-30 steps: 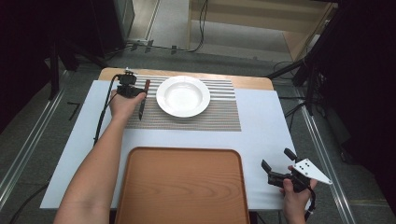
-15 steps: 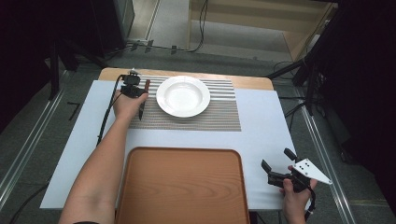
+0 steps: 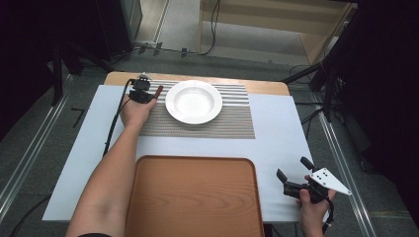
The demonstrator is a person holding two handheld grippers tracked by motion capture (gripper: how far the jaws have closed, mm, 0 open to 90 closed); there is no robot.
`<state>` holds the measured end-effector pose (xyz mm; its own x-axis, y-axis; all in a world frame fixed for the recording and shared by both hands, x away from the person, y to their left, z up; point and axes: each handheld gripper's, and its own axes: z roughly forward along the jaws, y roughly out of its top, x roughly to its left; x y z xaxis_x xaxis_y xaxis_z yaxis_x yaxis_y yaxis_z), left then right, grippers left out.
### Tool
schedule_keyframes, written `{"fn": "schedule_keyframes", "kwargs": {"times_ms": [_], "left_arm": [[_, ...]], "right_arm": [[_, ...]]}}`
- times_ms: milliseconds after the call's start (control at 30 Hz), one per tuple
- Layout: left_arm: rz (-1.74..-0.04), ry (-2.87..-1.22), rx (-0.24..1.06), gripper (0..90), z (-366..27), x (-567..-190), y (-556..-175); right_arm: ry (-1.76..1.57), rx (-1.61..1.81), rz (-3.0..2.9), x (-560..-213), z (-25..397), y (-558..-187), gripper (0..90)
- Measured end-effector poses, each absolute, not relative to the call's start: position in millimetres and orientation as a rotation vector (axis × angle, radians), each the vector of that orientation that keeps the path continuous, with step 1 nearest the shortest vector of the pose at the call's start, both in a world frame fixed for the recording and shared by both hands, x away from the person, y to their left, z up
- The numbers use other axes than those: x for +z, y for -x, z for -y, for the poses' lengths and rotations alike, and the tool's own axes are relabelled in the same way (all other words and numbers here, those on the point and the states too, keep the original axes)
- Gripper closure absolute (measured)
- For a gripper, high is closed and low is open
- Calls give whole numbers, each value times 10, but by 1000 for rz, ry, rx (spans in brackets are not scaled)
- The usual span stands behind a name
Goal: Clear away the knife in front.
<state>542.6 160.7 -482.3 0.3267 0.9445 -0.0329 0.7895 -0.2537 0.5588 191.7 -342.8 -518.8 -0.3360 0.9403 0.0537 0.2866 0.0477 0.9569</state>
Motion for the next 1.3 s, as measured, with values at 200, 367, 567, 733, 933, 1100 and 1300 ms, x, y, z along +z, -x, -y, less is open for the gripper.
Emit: {"fn": "schedule_keyframes", "kwargs": {"times_ms": [200, 367, 567, 733, 933, 1100, 1300], "left_arm": [[-1499, -2133, 433, 767, -1647, -4767, -5385], [-1450, -2139, 420, 767, -1649, -4674, -5331], [-1439, -2106, 412, 767, -1671, -4600, -5245], [-1433, -2087, 386, 767, -1728, -4573, -5184], [-1421, -2088, 399, 768, -1779, -4512, -5072], [-1402, -2097, 389, 767, -1781, -4468, -4965], [-1380, -2091, 391, 767, -1771, -4436, -4852]], "right_arm": [[-1244, 1314, -1692, -5188, 3429, -1918, 0], [-1243, 1313, -1692, -5188, 3427, -1918, 0], [-1240, 1310, -1693, -5188, 3426, -1919, 0], [-1242, 1306, -1693, -5187, 3421, -1919, 0], [-1245, 1300, -1694, -5187, 3415, -1920, 0], [-1244, 1296, -1694, -5188, 3415, -1920, 0], [-1245, 1296, -1693, -5188, 3415, -1918, 0]]}}
